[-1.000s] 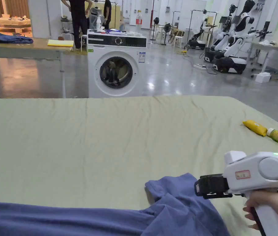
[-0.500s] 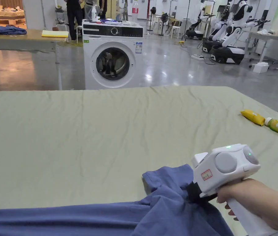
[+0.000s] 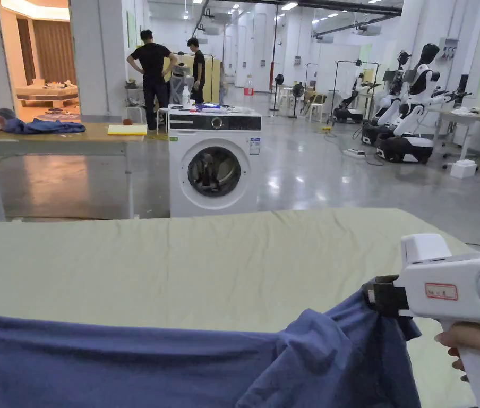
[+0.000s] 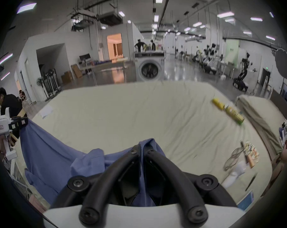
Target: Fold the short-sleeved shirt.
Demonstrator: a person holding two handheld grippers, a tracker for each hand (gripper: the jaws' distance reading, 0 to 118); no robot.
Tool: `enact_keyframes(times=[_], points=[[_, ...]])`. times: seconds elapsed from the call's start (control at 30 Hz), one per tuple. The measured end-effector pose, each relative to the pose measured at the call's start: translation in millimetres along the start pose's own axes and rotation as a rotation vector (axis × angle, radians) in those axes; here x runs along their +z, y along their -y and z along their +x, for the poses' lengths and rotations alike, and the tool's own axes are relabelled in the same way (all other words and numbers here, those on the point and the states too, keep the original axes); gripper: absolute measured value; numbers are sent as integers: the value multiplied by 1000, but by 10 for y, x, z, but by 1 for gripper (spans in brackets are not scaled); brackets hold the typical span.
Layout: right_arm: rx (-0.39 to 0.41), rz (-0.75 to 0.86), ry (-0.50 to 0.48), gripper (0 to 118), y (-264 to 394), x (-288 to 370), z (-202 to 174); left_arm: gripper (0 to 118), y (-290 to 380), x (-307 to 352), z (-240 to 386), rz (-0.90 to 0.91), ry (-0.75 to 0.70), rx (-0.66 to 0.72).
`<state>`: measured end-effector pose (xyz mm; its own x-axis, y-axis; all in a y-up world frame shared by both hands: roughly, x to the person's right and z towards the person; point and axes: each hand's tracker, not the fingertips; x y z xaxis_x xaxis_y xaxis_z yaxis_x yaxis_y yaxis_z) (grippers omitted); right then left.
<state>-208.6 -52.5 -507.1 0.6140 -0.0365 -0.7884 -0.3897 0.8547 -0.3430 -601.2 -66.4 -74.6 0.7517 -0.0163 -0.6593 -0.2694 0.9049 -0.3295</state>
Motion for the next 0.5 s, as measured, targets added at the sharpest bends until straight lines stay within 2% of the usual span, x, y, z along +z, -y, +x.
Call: enact_keyframes(times=[0.17, 0.3, 0.37, 0.5], points=[[-22, 151, -25, 0, -574, 640, -3, 0, -606, 540, -91, 123, -12, 25], [8, 231, -23, 0, -1042, 1032, -89, 0, -1043, 813, -69, 181, -15, 9], [33, 278, -1, 0, -1294, 1142, -142, 0, -1228, 855, -40, 190, -22, -5], [28, 307, 43, 0, -1850, 1124, -152, 0, -1624, 788, -24, 194, -33, 5]])
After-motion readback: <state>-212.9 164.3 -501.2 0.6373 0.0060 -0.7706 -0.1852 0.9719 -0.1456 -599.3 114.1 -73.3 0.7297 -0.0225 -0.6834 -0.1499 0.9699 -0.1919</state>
